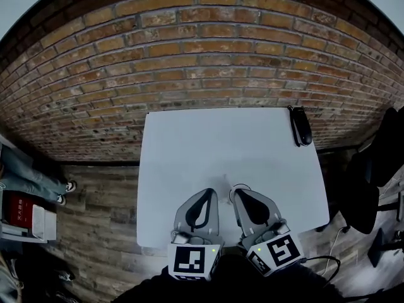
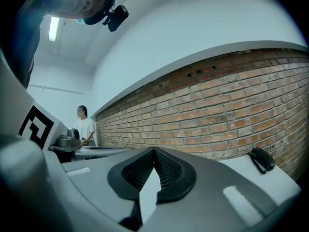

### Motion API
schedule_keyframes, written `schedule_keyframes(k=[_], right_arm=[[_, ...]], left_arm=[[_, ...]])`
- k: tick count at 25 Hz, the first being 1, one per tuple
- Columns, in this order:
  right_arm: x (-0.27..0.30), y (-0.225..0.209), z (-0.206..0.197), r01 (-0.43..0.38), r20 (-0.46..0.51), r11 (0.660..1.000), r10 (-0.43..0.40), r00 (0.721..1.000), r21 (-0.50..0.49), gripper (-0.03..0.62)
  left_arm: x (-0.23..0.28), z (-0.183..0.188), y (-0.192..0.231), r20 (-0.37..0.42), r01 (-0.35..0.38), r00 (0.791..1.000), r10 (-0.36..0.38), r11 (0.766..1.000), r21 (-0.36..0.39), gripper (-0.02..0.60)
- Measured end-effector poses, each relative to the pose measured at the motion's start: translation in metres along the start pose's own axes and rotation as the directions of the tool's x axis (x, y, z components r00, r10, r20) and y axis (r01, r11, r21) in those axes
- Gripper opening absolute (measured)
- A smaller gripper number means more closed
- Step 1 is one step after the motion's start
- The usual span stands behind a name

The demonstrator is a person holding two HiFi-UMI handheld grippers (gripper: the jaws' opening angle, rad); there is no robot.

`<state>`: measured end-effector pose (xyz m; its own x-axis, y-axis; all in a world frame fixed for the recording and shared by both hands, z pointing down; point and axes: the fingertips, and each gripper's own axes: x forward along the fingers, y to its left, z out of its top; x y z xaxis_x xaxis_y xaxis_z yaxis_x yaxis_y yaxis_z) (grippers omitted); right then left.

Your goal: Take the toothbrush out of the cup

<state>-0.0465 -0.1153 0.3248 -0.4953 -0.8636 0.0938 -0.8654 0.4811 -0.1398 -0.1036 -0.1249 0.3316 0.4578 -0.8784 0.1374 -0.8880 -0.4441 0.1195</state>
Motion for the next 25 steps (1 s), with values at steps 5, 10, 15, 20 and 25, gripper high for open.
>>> schedule_keyframes(k=[5, 10, 15, 20, 25], right_arm=[[0.005, -0.012, 0.015, 0.012, 0.036, 1.000, -0.011, 0.999, -0.022, 0.002], [0.011, -0.021, 0.027, 0.003, 0.048, 0.999, 0.000, 0.999, -0.052, 0.002], [0.020, -0.032, 0.029, 0.002, 0.046, 0.999, 0.000, 0.999, -0.040, 0.002], [0.027, -0.037, 0.007, -0.018, -0.017, 1.000, 0.018, 1.000, -0.010, 0.002], [0.032, -0.036, -0.026, -0.047, -0.108, 0.999, 0.049, 0.993, 0.020, 0.037]], left_arm=[[0.014, 0.013, -0.003, 0.044, 0.011, 0.999, -0.012, 1.000, 0.008, 0.008], [0.028, 0.026, -0.004, 0.084, 0.012, 0.996, -0.014, 1.000, 0.026, 0.008], [0.039, 0.029, -0.003, 0.076, 0.006, 0.997, -0.008, 1.000, 0.026, 0.008], [0.046, 0.014, 0.003, 0.017, -0.021, 1.000, 0.021, 1.000, 0.007, 0.008], [0.050, -0.015, 0.006, -0.073, -0.041, 0.997, 0.039, 0.999, -0.035, 0.008]])
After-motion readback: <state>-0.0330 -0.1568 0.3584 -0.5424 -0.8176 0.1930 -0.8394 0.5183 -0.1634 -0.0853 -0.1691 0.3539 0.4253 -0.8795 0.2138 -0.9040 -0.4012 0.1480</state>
